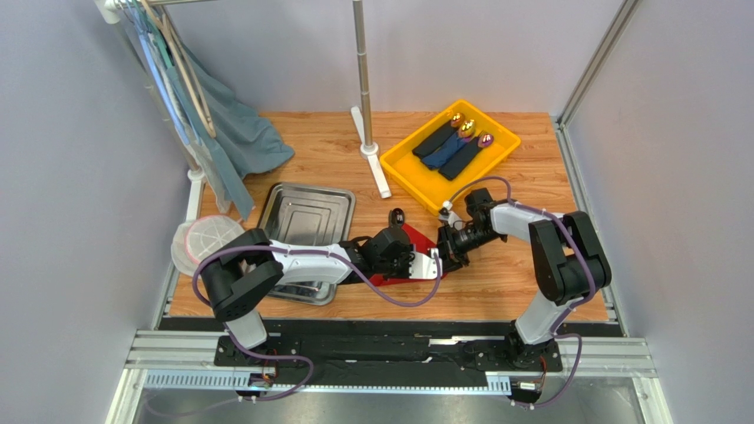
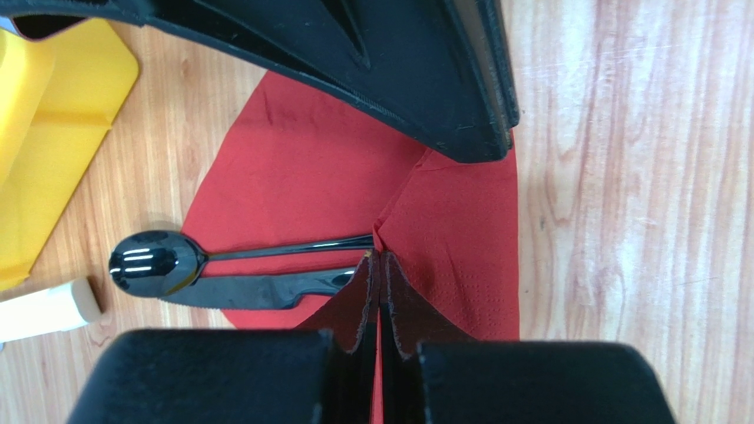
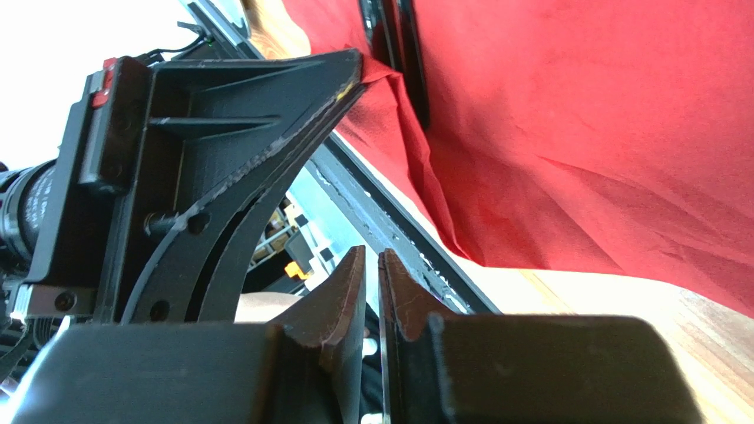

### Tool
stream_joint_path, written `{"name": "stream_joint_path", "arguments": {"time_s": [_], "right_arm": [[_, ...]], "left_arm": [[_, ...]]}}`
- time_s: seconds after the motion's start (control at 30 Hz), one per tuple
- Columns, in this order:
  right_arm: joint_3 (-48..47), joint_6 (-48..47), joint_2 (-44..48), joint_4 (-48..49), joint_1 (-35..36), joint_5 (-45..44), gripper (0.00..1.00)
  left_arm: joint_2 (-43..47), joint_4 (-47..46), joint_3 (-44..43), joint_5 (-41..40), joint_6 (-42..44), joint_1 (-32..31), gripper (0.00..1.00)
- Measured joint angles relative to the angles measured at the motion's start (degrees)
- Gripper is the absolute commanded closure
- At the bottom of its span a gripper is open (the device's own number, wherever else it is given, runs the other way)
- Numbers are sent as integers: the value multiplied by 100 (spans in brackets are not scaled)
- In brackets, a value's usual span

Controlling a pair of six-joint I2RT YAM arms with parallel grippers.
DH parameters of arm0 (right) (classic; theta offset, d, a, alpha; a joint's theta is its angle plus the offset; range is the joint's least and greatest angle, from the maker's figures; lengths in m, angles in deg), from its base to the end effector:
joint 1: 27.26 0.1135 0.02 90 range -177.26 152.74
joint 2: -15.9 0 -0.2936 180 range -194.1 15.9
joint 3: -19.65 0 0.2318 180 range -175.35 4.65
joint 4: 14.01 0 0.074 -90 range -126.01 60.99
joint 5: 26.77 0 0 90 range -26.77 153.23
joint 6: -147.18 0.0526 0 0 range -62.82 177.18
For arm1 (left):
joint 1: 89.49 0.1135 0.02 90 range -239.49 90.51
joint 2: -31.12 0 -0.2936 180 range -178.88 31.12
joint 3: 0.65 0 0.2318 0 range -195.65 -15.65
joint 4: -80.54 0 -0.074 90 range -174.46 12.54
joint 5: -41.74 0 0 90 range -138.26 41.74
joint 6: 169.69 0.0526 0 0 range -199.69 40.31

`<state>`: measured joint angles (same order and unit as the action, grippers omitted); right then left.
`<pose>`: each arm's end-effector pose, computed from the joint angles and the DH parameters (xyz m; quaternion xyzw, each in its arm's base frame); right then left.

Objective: Place the utensils on the paper napkin and roll it up

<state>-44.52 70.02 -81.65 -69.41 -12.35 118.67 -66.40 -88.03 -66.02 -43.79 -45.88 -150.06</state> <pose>0.2346 0.1073 0.1732 0.0209 -0.8849 -0.4538 0.1024 0.1666 -0.3036 0.1941 0.6842 0.6128 -0.1260 0.3748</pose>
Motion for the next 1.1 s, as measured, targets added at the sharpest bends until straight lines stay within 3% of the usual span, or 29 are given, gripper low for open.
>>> {"name": "stream_joint_path", "arguments": {"time_s": [1.1], "right_arm": [[-232, 46, -7, 210, 254, -713, 86]], "left_arm": [[-57, -350, 92, -505, 11, 79, 100]]}}
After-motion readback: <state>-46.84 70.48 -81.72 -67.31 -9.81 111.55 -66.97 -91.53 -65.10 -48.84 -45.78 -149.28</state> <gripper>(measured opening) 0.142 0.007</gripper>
